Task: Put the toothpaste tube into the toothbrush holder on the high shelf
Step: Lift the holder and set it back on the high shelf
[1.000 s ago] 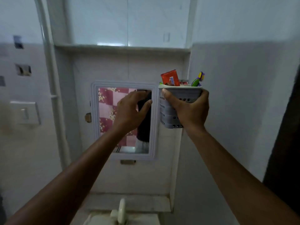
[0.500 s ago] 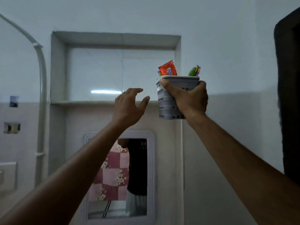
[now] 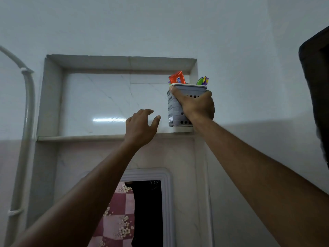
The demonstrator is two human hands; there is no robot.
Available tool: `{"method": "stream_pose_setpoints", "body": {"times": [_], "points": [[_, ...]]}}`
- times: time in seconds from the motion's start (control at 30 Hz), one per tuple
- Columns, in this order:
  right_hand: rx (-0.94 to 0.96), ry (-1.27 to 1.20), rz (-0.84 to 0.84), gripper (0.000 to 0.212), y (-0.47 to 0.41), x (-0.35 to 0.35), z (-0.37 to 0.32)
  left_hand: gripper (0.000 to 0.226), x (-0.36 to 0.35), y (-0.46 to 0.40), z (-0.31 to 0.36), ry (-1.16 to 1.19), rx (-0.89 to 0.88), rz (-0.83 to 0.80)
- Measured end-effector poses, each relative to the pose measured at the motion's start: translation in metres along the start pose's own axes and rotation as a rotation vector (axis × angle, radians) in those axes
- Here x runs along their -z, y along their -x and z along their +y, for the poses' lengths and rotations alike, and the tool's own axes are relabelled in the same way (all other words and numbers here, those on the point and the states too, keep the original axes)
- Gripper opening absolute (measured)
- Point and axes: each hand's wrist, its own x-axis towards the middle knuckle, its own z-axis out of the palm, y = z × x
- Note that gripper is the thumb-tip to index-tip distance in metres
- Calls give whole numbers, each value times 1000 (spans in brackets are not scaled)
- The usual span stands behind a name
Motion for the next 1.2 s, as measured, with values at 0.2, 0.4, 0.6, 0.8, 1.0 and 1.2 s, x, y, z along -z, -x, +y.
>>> {"method": "stream_pose_setpoints", "body": {"times": [0.2,0.4,0.6,0.8,1.0,1.2], "points": [[2,60,4,117,-7,-31,33,57,-30,2,-24,-149,3,-68],[72,97,14,132,-6,-50,46,57,-44,5,-28,-242,-30,30],[132,160,-22,128,-12,-55,56,56,-43,12,-30,-256,-15,29],[195,336,-80,135,3,-63,76,58,-38,24,-39,-278,-30,56],[194,413,-106,138,8,-69,80,61,-36,25,-40,-263,-13,39],[207,428,-129,134,11,-70,88,62,-38,24,-39,-262,-8,17]]}}
